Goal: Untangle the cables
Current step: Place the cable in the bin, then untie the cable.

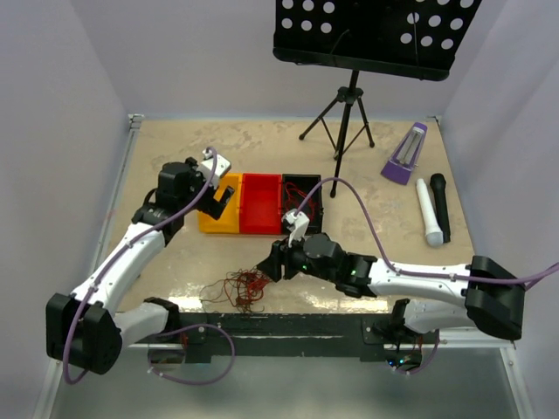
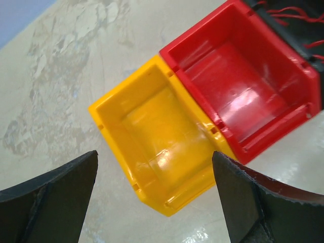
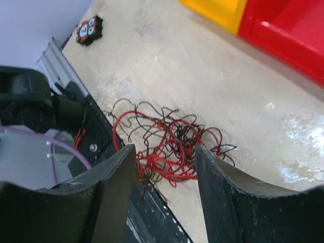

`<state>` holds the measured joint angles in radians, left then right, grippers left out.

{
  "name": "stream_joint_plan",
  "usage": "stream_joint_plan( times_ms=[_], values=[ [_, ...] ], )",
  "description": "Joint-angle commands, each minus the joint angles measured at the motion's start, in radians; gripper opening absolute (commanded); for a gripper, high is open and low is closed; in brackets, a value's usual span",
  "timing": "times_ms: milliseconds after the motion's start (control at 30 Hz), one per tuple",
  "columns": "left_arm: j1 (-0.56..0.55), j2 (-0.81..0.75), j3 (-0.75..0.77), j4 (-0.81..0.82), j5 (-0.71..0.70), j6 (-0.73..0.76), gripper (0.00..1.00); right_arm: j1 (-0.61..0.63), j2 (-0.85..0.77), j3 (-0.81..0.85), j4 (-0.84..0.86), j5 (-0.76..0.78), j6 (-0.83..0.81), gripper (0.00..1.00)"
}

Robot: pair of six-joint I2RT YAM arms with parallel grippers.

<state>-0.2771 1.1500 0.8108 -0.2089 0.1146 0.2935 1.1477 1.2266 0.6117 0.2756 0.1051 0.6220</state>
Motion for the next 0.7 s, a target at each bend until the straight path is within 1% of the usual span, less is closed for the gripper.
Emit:
stream_joint_plan(
  times_ms=[0, 100, 267, 467, 667],
  values=[
    [0.004, -0.053, 0.042, -0.168, 0.181, 0.029, 1.0, 0.021, -0.016, -0.047, 0.117, -0.079, 0.005, 0.55],
    [0.004, -0.075, 0.027, -0.19, 0.195, 0.024, 1.0, 0.037, 0.002, -0.055, 0.142, -0.088, -0.002, 0.57],
    [0.004, -0.099, 0.011, -0.191, 0.217, 0.006, 1.0, 0.053, 0.094, -0.03, 0.195, -0.084, -0.01, 0.57],
    [0.004, -0.105, 0.004, -0.202, 0.221, 0.004, 1.0, 0.064, 0.226, 0.037, 0.241, -0.07, -0.022, 0.55],
    [0.003, -0.127, -0.019, -0.205, 0.223, 0.009, 1.0, 0.069, 0.297, 0.074, 0.284, -0.05, -0.022, 0.51]
  ],
)
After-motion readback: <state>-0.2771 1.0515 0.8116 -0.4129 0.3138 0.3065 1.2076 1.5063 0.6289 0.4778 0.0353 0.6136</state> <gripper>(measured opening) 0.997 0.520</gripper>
